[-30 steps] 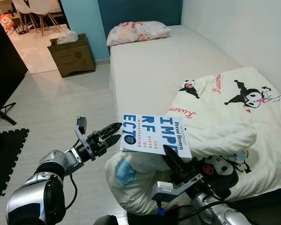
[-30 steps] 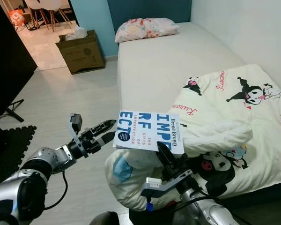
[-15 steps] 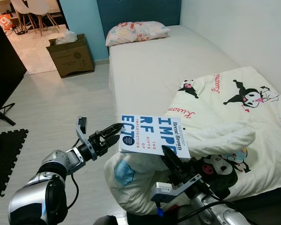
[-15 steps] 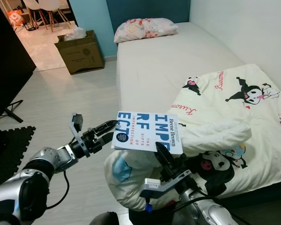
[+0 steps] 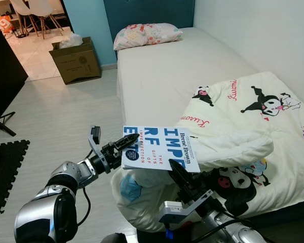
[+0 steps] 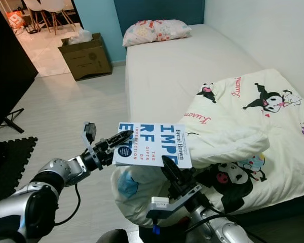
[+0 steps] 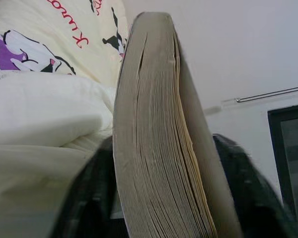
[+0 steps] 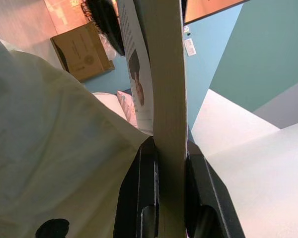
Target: Clean up the room
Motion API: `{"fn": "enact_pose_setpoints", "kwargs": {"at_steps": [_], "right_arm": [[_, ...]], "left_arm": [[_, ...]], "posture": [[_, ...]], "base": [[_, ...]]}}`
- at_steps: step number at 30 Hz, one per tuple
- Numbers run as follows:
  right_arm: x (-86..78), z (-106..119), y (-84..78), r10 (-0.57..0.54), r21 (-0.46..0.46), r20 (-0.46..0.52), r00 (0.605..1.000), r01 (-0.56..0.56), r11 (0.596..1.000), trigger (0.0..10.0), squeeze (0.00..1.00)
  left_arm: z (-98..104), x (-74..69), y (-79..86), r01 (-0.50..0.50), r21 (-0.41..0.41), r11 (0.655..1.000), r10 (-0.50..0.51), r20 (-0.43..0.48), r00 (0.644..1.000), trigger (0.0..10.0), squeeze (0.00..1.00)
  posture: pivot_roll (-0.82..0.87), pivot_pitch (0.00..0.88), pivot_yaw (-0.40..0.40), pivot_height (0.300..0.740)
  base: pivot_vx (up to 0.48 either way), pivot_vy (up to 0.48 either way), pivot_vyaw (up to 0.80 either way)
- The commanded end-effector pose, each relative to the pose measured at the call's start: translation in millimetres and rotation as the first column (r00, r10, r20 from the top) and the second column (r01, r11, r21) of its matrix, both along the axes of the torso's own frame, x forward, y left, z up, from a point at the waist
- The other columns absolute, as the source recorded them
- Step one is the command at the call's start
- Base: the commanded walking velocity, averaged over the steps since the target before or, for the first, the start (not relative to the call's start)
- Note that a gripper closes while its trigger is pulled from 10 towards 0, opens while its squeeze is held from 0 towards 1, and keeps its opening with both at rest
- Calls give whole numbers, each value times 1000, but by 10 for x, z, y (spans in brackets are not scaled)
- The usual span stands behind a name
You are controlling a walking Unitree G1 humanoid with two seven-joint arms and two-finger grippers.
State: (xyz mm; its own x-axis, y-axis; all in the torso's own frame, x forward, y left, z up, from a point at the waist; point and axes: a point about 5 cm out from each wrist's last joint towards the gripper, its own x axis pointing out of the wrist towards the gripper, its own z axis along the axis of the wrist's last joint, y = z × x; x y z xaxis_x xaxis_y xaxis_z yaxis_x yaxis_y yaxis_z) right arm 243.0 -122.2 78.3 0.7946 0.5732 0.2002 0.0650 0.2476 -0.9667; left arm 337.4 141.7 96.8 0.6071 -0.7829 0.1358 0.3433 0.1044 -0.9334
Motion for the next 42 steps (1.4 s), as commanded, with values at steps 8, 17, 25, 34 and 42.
{"fn": "enact_pose_setpoints", "kwargs": {"at_steps": [8, 17, 25, 34, 42], "right_arm": [[36, 24, 53, 24, 6, 17, 1000, -24, 1000, 0, 322], [219, 67, -199, -94, -42, 48, 994, 96, 995, 0, 306], [388, -134, -407, -291, 271, -347, 892, 392, 879, 10000, 1000], [482, -222, -636, -369, 470, -547, 751, 640, 607, 10000, 1000], [390, -467, -975, -229, 546, -793, 565, 825, 148, 10000, 0]], "left_arm": [[-3, -22, 52, 18, 8, 1000, -18, 11, 1000, 0, 0], [-69, -80, 132, 31, 31, 999, -31, -1, 1000, 0, 0], [-170, -119, 96, -5, 29, 1000, 6, -22, 1000, 0, 0], [-249, -112, 98, -130, 3, 992, 130, -43, 991, 0, 0], [-152, 23, 549, -466, -7, 885, 465, -41, 884, 0, 0]], "posture": [[-86, 99, 135, 600], [-80, 88, 141, 600], [-84, 65, 129, 600], [-93, 39, 114, 600], [-105, 14, 106, 600]], "base": [[0, 0, 0], [0, 0, 0], [0, 0, 0], [0, 0, 0], [0, 0, 0]]}}
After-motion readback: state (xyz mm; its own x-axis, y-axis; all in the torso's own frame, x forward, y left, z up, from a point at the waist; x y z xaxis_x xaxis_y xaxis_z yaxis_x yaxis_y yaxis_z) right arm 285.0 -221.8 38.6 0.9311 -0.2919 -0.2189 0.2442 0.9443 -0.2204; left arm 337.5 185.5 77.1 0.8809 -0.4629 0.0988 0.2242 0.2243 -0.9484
